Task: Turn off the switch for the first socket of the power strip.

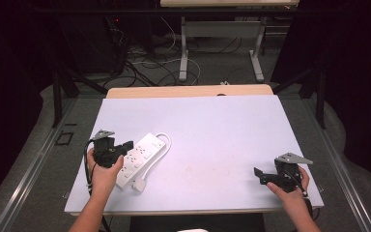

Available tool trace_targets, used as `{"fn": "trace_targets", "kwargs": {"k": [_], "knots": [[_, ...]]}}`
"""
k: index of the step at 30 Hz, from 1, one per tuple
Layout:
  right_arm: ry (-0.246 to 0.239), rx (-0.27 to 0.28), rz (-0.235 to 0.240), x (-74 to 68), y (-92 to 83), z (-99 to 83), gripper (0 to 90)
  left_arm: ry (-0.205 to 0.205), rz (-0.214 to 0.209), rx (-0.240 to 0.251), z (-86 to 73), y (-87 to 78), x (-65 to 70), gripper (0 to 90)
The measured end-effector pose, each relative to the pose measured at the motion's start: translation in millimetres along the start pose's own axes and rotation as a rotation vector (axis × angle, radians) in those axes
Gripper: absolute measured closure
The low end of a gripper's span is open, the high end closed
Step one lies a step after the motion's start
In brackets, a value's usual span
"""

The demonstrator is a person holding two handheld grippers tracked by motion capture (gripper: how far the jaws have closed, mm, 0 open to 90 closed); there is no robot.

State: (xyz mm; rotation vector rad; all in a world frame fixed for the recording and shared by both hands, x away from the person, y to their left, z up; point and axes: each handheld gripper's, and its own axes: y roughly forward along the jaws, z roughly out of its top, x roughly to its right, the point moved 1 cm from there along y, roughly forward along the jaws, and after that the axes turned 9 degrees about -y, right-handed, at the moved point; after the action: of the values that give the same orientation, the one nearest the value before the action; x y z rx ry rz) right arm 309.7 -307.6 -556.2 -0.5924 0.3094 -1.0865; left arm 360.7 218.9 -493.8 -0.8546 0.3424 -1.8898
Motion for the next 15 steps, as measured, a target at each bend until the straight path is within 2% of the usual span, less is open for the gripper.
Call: {"fn": "trace_targets", "kwargs": {"k": [6, 15], "knots": [[0.000, 0.003, 0.000, 0.4, -0.6, 0.2, 9.6, -0.007, -0.016, 0.005, 4.9, 5.2, 7.2, 90.0], [-0.003, 0.004, -0.002, 0.8, -0.7, 0.2, 9.6, 0.006, -0.029, 0.000, 9.2, 16.7, 18.2, 90.0]]}}
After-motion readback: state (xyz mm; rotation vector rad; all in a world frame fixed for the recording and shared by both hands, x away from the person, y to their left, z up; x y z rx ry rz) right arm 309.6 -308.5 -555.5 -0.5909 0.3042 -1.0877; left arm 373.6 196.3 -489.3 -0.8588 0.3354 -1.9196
